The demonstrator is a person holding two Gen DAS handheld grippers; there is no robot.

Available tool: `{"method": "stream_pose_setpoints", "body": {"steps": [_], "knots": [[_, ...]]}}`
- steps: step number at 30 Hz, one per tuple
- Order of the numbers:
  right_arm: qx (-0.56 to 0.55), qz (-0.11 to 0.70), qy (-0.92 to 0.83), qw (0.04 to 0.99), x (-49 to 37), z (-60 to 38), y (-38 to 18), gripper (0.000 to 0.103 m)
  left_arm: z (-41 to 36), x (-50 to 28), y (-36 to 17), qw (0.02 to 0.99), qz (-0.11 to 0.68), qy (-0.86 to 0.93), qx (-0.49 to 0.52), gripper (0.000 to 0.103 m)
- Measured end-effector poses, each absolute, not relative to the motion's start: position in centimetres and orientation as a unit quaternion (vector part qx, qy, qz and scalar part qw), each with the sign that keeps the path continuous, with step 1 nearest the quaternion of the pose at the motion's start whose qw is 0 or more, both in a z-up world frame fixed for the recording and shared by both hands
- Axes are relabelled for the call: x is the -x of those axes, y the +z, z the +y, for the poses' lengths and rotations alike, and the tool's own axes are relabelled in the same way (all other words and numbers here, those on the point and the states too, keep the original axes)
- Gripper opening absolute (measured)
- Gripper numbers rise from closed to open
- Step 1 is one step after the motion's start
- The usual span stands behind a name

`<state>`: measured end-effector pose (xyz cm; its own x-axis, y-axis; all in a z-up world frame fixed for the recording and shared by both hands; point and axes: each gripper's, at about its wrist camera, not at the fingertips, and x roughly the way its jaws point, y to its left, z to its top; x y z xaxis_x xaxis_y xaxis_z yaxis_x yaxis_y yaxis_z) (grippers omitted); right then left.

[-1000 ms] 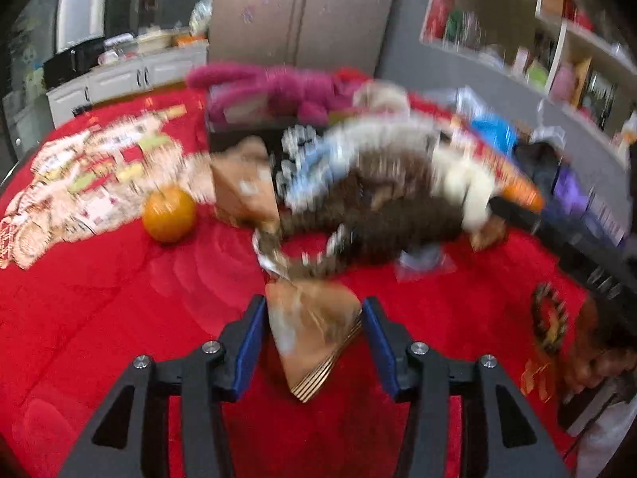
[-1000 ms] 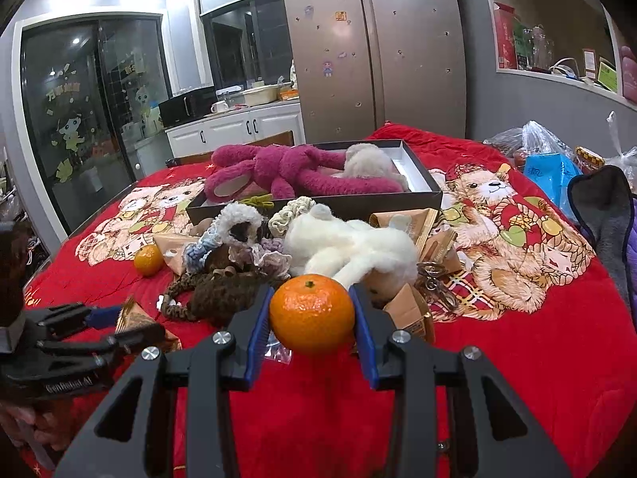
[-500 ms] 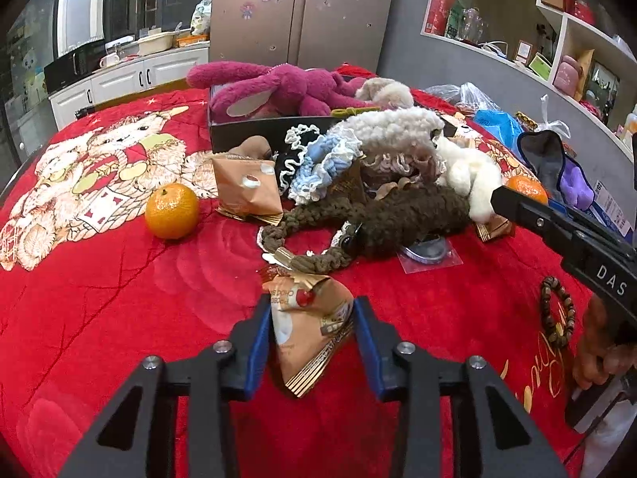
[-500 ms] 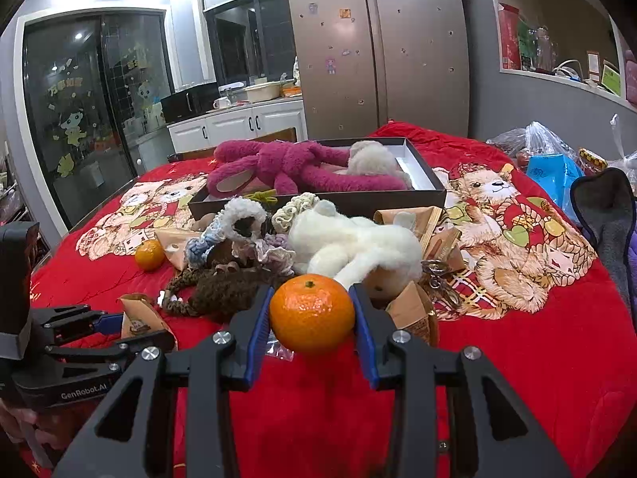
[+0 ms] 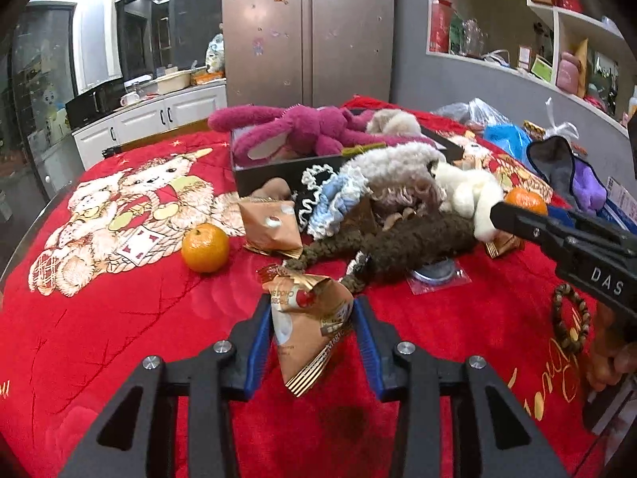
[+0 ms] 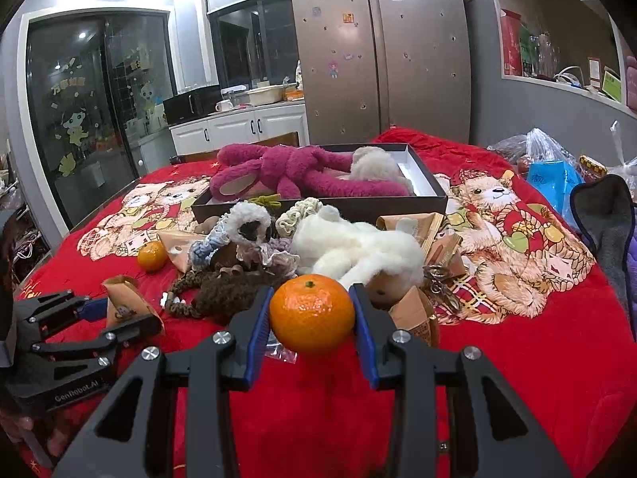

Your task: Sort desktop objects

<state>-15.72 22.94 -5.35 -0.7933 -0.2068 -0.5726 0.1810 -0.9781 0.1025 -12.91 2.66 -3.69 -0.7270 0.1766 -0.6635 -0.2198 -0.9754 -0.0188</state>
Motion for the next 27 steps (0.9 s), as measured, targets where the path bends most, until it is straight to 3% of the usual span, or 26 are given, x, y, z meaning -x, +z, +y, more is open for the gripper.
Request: {"method": "stream_pose_setpoints", "body": {"steps": [14,27], "knots": [[-0.265,-0.027,-0.959,0.102,14.8,23.0,-4.1,0.039,1.9,11.4,-1.6,0.083,0.026,0.961,0.262,0.04],[-0.248,-0.019,-0.962,0.113,14.0,21.3,-4.1,0.039,1.6,11.6,-1.7,0.074,0.023,0.96,0.267,0.04]]}}
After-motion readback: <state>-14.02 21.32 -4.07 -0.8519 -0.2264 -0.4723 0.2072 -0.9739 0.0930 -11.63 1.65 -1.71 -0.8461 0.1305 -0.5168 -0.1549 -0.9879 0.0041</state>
